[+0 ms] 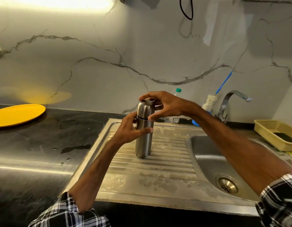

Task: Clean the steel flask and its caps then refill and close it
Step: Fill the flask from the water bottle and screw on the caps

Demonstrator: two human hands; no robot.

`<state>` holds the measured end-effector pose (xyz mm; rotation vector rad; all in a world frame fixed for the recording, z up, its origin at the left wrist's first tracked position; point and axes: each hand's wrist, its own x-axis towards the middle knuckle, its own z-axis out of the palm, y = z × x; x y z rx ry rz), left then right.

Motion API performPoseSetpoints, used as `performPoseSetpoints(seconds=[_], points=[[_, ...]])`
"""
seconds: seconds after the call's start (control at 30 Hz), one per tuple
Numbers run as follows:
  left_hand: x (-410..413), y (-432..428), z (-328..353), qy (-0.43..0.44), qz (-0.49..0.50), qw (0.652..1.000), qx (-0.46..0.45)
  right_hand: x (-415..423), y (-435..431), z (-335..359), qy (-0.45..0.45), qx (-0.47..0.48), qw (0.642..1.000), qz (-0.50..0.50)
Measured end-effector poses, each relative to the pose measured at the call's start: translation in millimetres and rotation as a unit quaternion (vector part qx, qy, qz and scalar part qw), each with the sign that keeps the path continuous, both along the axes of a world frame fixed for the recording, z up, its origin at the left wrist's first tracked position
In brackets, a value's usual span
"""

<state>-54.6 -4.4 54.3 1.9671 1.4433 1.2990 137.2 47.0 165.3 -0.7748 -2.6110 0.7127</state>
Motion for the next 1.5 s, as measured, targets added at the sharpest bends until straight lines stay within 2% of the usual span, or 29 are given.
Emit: performPoseSetpoints(seconds=[0.17,0.33,0.5,0.57,0.63,0.73,0.97,1.37,1.5], points=[[0.1,-6.9,-2.4,-0.006,-0.028,0.999,0.024,-2.5,-1.0,-20.5,0.094,-0.084,0.992,-0.012],[12.8,-3.6,-12.8,-0.014,0.061,0.993,0.101,-15.4,-15.3,-42.3,0.177,-0.007,0.976,-0.125],[15.9,-2.3,-8.9,-0.021,0.044,0.993,0.106,-35.9,-39.2,-53.8,0.228,0.093,0.933,-0.264],[8.2,-4.5,-4.2,-0.016,0.011,0.996,0.087,-31.4,-37.4,-49.6,0.209,0.079,0.945,-0.240],[1.3,-6.7,0.8,-0.010,-0.024,0.998,0.057,-17.0,-29.8,-38.4,0.176,-0.003,0.971,-0.159],[-1.7,-6.7,4.3,-0.002,-0.058,0.998,0.025,-0.6,-22.9,-28.5,0.150,-0.086,0.982,-0.081],[7.4,-3.3,-1.9,-0.011,-0.042,0.999,0.033,-3.9,-22.6,-49.0,0.227,-0.043,0.967,-0.110],[28.5,-2.5,-7.8,0.004,-0.007,0.996,0.092,-16.4,-39.5,-75.1,0.296,0.088,0.915,-0.261],[25.0,-4.6,-4.5,0.014,-0.006,0.996,0.088,-16.9,-38.9,-72.7,0.281,0.059,0.927,-0.239]])
